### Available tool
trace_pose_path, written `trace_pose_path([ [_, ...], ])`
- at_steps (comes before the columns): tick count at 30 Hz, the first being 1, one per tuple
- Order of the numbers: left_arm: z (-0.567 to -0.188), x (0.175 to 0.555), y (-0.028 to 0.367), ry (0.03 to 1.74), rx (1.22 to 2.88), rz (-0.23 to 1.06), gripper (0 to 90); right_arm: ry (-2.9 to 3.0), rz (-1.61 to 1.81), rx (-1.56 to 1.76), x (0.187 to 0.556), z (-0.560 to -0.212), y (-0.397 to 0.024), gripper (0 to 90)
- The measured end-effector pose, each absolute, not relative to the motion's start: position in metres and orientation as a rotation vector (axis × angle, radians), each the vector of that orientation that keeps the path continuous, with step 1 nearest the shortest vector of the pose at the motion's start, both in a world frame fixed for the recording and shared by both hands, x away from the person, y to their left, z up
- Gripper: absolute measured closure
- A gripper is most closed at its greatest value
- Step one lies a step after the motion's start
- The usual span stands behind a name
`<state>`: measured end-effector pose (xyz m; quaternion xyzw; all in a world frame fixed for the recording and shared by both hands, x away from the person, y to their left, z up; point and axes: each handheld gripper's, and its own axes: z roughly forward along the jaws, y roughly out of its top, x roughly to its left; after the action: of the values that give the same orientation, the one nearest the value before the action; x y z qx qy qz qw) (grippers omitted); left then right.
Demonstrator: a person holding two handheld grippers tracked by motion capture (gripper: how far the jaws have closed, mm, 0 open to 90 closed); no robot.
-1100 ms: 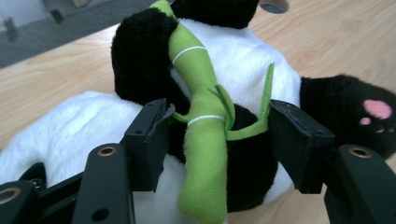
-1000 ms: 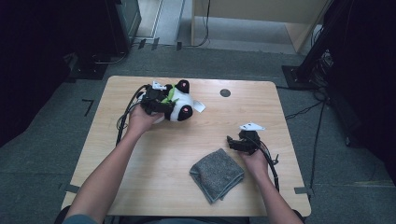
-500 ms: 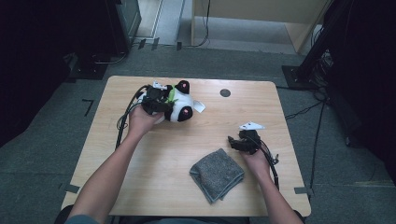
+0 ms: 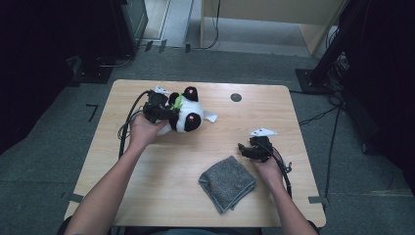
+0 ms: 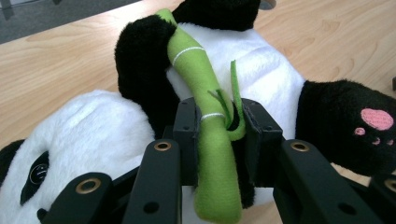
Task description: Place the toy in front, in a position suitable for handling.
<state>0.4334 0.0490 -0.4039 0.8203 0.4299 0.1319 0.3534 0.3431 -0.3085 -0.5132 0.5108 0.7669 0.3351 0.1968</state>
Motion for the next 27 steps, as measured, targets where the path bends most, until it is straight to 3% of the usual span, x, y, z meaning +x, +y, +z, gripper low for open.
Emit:
trace_pose_path([
  [11,-0.407,0.392,0.052,1.099,2.138,0.309,70.2,2.194,0.983,1.396,0.329,-0.501,-0.304,40.8],
  [15,-0.408,0.377,0.048,1.074,2.173,0.36,69.9,2.191,1.031,1.384,0.319,-0.491,-0.302,40.4],
  [21,-0.415,0.371,0.05,1.082,2.142,0.326,69.4,2.209,1.11,1.347,0.296,-0.479,-0.294,34.5],
  [27,-0.417,0.368,0.051,1.08,2.132,0.315,69.0,2.257,1.141,1.296,0.278,-0.477,-0.286,34.5],
])
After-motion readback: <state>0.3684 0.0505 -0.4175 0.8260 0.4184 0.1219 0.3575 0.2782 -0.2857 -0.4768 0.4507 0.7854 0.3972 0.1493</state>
